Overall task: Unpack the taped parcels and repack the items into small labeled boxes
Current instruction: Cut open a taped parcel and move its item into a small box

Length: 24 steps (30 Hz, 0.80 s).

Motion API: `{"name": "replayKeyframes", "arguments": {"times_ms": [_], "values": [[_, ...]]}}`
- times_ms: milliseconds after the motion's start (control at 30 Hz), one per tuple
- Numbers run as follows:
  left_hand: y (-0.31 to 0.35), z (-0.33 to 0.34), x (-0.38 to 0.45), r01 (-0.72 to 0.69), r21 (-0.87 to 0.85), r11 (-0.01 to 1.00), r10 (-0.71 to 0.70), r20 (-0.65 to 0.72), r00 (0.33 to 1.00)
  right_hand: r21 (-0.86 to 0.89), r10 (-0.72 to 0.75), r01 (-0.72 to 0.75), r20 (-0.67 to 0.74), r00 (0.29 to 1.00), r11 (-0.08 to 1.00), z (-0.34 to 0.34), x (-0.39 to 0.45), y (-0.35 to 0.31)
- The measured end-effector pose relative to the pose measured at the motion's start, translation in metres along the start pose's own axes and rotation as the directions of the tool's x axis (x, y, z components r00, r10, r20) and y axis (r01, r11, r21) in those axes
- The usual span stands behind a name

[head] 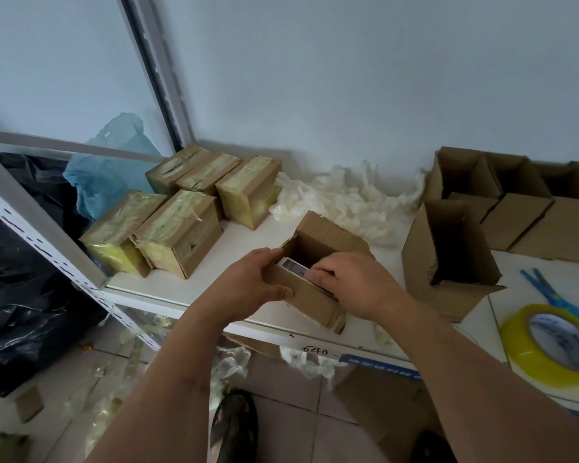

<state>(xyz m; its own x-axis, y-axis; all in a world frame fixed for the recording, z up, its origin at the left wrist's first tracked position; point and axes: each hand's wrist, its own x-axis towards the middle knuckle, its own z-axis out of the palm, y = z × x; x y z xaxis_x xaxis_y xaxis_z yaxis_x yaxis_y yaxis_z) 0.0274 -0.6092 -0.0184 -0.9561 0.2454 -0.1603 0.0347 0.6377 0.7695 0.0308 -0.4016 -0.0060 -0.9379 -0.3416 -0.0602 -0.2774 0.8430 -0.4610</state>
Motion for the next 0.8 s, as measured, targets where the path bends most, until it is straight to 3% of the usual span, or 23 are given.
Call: {"name": "replayKeyframes", "arguments": {"times_ms": [200,467,633,800], "values": [[0.001,0.000,0.005,0.023,0.015,1.000,-0.023,0.003,1.000,-0.068,0.036,-0.025,0.162,0.986,0.997,-0.008,0.016,0.007],[0.003,0.002,0.006,0.021,0.020,1.000,-0.021,-0.017,1.000,-0.235,0.095,-0.059,0.143,0.985,0.970,-0.010,0.027,0.008],[0.007,0.001,0.004,0.006,0.051,0.999,-0.004,-0.040,0.999,0.060,0.138,-0.138,0.007,0.990,0.989,-0.020,0.023,0.007],[0.011,-0.008,0.000,0.009,0.079,0.997,0.000,-0.117,0.993,0.244,0.181,-0.143,-0.141,0.973,0.959,-0.034,0.004,0.005]]}}
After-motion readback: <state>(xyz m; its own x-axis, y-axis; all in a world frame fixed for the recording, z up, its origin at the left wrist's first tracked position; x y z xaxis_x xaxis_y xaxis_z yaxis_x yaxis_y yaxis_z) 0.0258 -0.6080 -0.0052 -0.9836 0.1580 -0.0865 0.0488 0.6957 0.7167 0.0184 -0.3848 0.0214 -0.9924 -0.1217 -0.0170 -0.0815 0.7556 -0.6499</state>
